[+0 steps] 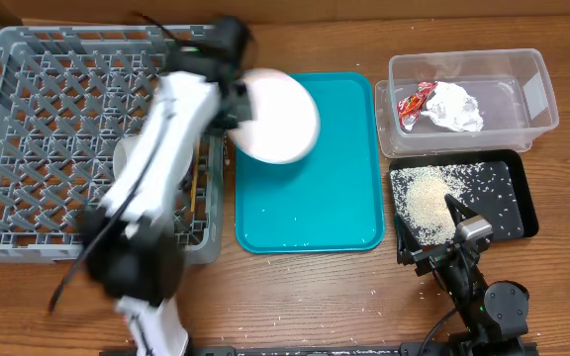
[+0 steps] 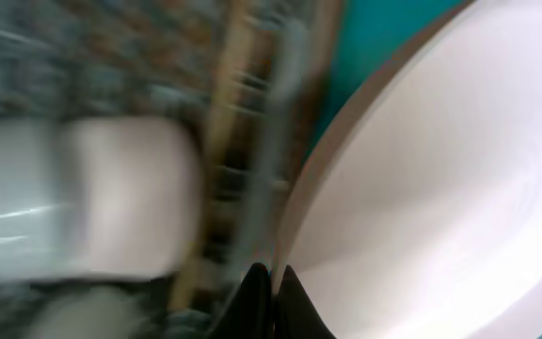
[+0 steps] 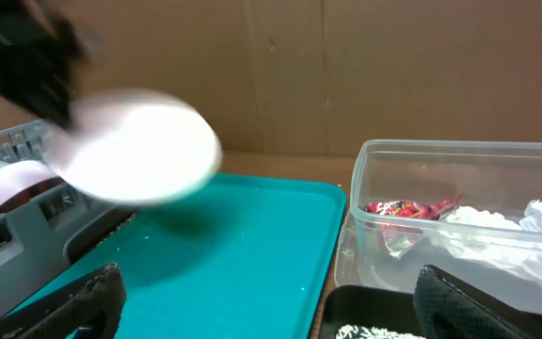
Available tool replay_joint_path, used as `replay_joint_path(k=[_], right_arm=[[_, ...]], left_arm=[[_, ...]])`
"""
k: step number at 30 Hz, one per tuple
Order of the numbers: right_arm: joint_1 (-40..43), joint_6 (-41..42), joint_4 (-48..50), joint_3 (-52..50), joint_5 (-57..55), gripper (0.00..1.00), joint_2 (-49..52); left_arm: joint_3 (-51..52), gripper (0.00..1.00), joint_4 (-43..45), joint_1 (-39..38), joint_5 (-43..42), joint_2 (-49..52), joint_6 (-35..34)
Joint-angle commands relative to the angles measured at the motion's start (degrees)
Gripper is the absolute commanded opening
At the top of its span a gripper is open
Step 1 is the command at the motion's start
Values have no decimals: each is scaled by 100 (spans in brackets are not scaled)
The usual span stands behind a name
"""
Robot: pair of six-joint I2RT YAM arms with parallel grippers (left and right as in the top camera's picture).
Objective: Sort waste into correct bins and load items into the dishwasher
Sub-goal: 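Grasp the rim of the large white plate with the left gripper, then carry the large plate into the rack and stand it upright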
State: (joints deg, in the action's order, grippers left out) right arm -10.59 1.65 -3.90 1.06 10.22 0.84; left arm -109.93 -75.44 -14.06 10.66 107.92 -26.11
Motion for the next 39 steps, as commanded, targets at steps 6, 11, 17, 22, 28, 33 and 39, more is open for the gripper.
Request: replay_joint_path(k=[6,11,17,22,28,33,39], right_arm=[[-33,4,37,-61,-31,100,-68],[-33,2,37,-61,-31,100,-68],[-33,2,37,-61,-31,100,-68],[-33,2,39,-61,-28,100,-68],[-33,2,37,-61,-31,100,-68],[-33,2,39,-61,-31,100,-68],[-33,2,39,-61,-31,100,-68]], left_arm=[[-136,4,-656,503,3696,-1416,2168],[-133,4,-354,1141,4098,-1364,2232],[-24,4,216,2055,4068,-1058,2223],[402,4,544,2588,3980,-874,2208],[879,4,1285,2868,3644,-706,2634],[1143,4,1716,2872,3840,-503,2743],[1147,7,1696,2830,3838,-164,2743]])
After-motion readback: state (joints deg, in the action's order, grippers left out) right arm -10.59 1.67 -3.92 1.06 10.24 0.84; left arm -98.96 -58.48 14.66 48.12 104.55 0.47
